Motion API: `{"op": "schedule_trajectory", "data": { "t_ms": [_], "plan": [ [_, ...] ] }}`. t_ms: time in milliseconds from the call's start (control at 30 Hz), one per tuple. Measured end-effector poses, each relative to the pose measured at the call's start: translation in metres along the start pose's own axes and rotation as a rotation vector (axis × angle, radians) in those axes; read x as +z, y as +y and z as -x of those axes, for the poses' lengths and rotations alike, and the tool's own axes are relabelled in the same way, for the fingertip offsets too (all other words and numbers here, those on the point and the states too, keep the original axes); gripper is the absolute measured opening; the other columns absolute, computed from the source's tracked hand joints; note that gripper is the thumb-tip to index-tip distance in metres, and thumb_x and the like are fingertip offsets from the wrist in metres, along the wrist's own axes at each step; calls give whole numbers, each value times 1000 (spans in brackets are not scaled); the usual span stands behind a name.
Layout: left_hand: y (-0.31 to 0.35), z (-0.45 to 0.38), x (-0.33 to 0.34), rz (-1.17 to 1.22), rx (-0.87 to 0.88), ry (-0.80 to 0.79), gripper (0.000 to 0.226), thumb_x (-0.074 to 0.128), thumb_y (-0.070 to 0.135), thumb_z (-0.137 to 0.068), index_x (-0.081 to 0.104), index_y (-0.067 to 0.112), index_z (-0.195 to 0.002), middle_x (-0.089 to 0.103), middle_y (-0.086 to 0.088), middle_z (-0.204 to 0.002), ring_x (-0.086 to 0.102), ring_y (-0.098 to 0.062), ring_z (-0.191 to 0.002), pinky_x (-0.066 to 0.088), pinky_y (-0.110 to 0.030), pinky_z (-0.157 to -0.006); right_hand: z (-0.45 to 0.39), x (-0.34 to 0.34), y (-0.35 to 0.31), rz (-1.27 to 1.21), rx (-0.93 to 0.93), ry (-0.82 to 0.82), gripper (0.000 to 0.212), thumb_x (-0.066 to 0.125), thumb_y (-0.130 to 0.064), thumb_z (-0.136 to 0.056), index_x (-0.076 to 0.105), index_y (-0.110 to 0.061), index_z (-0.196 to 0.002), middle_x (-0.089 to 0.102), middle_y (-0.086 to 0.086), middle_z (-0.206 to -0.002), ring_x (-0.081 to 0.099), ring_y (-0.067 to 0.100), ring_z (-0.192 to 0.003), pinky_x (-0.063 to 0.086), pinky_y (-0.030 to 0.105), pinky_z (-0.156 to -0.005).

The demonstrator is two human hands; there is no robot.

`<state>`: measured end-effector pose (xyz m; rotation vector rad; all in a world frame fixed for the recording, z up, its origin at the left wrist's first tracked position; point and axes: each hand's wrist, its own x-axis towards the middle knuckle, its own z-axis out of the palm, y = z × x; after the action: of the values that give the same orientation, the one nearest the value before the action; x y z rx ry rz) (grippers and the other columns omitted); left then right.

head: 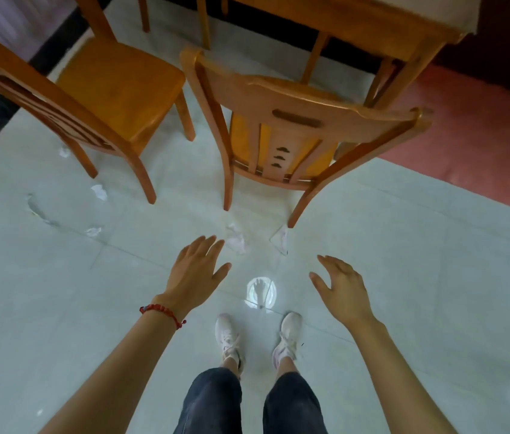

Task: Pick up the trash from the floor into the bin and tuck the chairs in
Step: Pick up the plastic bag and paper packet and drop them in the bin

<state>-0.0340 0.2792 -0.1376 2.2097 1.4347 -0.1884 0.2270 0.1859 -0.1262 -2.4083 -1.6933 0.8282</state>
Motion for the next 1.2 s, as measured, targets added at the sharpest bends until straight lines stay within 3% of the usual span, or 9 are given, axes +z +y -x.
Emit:
{"op": "schedule_trajectory", "data": {
  "t_ms": [300, 733, 1033, 1200],
  "plan": [
    [-18, -65, 69, 44, -84, -10, 59, 32, 47, -92, 25, 16, -142, 27, -5, -152, 19, -24, -141, 19, -38, -114, -83, 52, 38, -48, -28, -34, 47, 51, -32, -91, 45, -9, -131, 50, 13, -136, 44, 27, -127, 35, 41, -107],
    [-66, -180, 250, 164, -238, -8, 58, 34, 46, -92, 26, 17, -141, 31, -6, -150, 23, -23, -139, 22, -38, -112, -210, 214, 140, 22, -88, -121, 48, 48, -36, -91, 44, -13, -133, 49, 9, -138, 43, 25, -128, 33, 39, -107],
    [-106, -271, 381, 515, -443, 117, 55, 43, 40, -92, 34, 12, -138, 40, -10, -144, 35, -26, -133, 29, -35, -106, -299, 318, 208, 7, -140, -76, 45, 50, -34, -90, 48, -14, -130, 51, 8, -136, 45, 25, -126, 35, 39, -103],
    [-132, -310, 451, 761, -627, 165, 63, 48, 43, -89, 31, 8, -139, 40, -13, -144, 37, -28, -132, 29, -36, -107, -335, 369, 230, -142, -155, -34, 42, 56, -28, -88, 52, -12, -126, 55, 9, -131, 50, 26, -121, 37, 34, -99]
  ]
}}
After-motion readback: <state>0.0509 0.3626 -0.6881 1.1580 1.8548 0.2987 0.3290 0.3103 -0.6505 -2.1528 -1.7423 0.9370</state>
